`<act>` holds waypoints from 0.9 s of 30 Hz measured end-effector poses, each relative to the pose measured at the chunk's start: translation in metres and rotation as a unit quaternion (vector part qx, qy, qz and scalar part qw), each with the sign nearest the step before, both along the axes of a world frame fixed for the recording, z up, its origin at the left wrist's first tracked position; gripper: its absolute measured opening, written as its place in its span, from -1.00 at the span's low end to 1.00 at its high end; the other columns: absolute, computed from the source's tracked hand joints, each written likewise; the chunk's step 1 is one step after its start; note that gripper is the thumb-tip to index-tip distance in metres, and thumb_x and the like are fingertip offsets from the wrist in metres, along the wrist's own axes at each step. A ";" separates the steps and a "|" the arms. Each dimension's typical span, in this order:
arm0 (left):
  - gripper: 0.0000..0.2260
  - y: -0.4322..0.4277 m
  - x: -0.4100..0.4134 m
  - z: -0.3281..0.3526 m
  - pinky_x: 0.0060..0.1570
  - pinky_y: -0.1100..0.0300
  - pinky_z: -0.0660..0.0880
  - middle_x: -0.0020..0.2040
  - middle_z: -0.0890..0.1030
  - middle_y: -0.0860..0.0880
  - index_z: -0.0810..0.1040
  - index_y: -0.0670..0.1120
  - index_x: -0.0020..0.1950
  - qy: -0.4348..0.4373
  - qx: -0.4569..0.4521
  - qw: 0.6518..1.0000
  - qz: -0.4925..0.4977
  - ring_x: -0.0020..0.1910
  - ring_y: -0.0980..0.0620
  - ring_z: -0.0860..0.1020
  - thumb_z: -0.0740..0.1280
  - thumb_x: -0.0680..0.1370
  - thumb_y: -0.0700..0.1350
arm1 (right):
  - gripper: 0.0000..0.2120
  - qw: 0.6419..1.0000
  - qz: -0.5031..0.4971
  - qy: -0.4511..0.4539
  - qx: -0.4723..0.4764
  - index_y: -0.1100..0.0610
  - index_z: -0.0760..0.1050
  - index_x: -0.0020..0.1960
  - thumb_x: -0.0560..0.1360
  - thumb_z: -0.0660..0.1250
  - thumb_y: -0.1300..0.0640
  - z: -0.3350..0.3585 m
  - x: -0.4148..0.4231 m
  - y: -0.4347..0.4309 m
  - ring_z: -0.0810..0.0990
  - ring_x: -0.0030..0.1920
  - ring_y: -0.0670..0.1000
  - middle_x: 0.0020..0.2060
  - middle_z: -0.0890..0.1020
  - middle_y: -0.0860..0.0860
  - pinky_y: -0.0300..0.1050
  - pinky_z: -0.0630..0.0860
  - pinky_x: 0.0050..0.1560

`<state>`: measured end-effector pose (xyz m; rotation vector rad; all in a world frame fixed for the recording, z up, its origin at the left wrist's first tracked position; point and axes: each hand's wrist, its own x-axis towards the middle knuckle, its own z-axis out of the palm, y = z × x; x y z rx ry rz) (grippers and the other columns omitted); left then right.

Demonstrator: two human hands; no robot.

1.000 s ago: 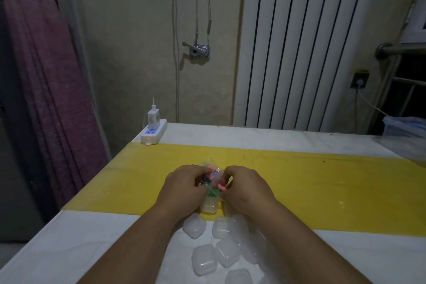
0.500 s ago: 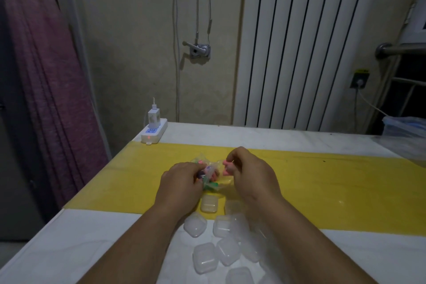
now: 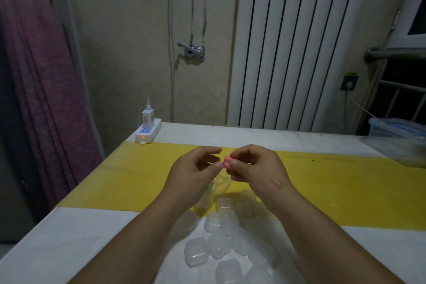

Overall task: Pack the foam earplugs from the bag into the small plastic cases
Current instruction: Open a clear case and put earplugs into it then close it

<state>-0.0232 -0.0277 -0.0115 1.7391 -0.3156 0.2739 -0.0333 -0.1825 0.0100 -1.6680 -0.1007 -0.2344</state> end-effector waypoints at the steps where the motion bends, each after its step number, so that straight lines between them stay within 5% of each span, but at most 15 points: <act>1: -0.78 -0.001 -0.002 0.001 -0.03 0.09 0.61 -0.10 0.70 0.04 0.66 0.01 0.09 0.012 -0.022 1.000 -0.017 -0.09 0.05 0.65 0.43 0.50 -0.23 | -0.95 1.000 0.006 -0.005 0.007 0.26 0.60 -0.15 0.44 0.46 0.35 -0.002 -0.003 -0.001 0.66 -0.28 0.03 -0.31 0.66 0.13 -0.12 0.66 -0.20; 8: -0.93 -0.001 -0.003 0.001 -0.09 0.03 0.61 -0.25 0.68 -0.15 0.68 -0.17 -0.14 0.034 -0.043 0.998 -0.017 -0.24 -0.06 0.64 0.50 0.41 -0.29 | -0.89 1.000 0.024 -0.018 -0.010 0.11 0.64 -0.14 0.47 0.45 0.30 -0.018 -0.013 0.000 0.69 -0.24 0.05 -0.26 0.70 0.04 -0.12 0.64 -0.20; 12: -0.91 0.004 0.000 -0.003 -0.11 0.10 0.62 -0.22 0.69 -0.15 0.67 -0.17 -0.11 0.045 0.001 0.998 -0.035 -0.22 -0.05 0.64 0.45 0.45 -0.33 | -0.82 0.990 -0.037 -0.047 -0.126 -0.03 0.62 -0.24 0.44 0.48 0.24 -0.027 -0.011 0.002 0.68 -0.27 -0.05 -0.29 0.70 -0.06 -0.14 0.64 -0.17; 15: -0.82 0.011 0.005 -0.004 -0.14 0.08 0.59 -0.26 0.68 -0.02 0.66 -0.06 -0.19 0.008 0.117 0.993 0.030 -0.22 -0.01 0.62 0.39 0.45 -0.34 | -0.78 0.983 -0.055 -0.059 -0.166 -0.03 0.60 -0.26 0.44 0.46 0.26 -0.031 -0.011 -0.001 0.66 -0.19 -0.16 -0.26 0.71 -0.16 -0.20 0.59 -0.12; 19: -0.84 0.028 0.005 -0.002 -0.17 0.05 0.57 -0.31 0.61 0.04 0.62 -0.02 -0.30 0.002 0.356 0.930 0.092 -0.22 0.02 0.57 0.30 0.39 -0.23 | -0.80 0.985 -0.059 -0.058 -0.150 0.00 0.61 -0.23 0.45 0.45 0.29 -0.034 -0.012 -0.012 0.68 -0.15 -0.18 -0.25 0.72 -0.17 -0.16 0.60 -0.09; 23: -0.79 0.031 0.002 -0.007 -0.18 0.24 0.50 -0.17 0.58 0.19 0.68 0.13 -0.10 0.050 0.427 0.902 0.033 -0.19 0.19 0.52 0.37 0.38 -0.16 | -0.82 0.986 -0.061 -0.054 -0.143 0.01 0.62 -0.21 0.44 0.46 0.28 -0.035 -0.013 -0.013 0.68 -0.16 -0.18 -0.24 0.72 -0.15 -0.17 0.60 -0.11; 27: -0.72 0.026 0.004 -0.017 -0.03 0.22 0.50 0.04 0.60 0.18 0.64 0.16 0.10 0.022 0.440 0.897 0.031 -0.04 0.16 0.52 0.44 0.40 0.00 | -0.83 0.985 -0.062 -0.050 -0.153 0.00 0.62 -0.22 0.44 0.47 0.25 -0.038 -0.013 -0.010 0.65 -0.20 -0.21 -0.24 0.72 -0.16 -0.25 0.57 -0.14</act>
